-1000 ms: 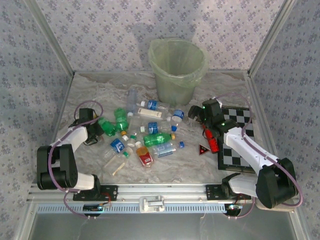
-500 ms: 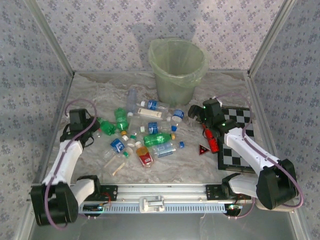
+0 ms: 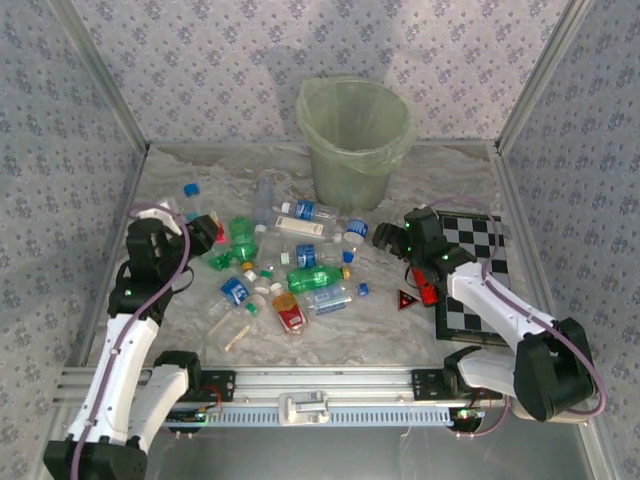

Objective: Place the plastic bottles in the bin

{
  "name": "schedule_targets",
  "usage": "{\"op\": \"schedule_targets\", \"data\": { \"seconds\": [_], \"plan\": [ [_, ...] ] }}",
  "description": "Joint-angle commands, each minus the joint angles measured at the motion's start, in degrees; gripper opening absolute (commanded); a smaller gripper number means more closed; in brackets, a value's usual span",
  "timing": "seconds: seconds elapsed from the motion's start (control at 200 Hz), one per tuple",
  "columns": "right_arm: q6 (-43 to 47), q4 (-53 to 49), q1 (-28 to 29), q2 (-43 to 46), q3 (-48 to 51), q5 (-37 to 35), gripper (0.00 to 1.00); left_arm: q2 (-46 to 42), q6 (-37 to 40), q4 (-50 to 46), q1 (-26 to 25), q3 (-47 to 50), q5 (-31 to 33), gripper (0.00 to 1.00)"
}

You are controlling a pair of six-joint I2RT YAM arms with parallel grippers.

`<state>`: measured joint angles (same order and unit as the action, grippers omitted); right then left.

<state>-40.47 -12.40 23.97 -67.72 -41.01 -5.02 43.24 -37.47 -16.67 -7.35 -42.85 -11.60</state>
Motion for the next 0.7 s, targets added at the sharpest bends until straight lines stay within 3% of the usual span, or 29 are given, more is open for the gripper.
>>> {"op": "schedule_targets", "data": {
  "seconds": [0.0, 0.125, 0.305, 0.555, 0.695],
  "plan": [
    [1.0, 1.9, 1.0, 2.1, 1.3, 1.9, 1.00, 4.0, 0.3, 7.9, -6.8, -6.5, -1.4, 0.38],
    [1.0, 3.2, 1.8, 2.0, 1.4, 3.5, 1.00, 13.3, 5.0, 9.8, -14.2, -16.6, 0.2, 0.38],
    [1.4, 3.6, 2.5, 0.4, 0.6, 3.4, 1.00, 27.1, 12.5, 13.3, -20.8, -31.4, -1.3, 0.37],
    [2.1, 4.6, 3.5, -0.5, 1.2, 4.0, 1.00, 46.9, 19.4, 8.4, -23.6, -56.3, -5.5, 0.38],
    [2.8, 4.7, 3.6, -0.7, 0.8, 4.8, 1.00, 60.5, 23.1, -3.5, -24.0, -77.1, -6.0, 0.38]
  ]
}}
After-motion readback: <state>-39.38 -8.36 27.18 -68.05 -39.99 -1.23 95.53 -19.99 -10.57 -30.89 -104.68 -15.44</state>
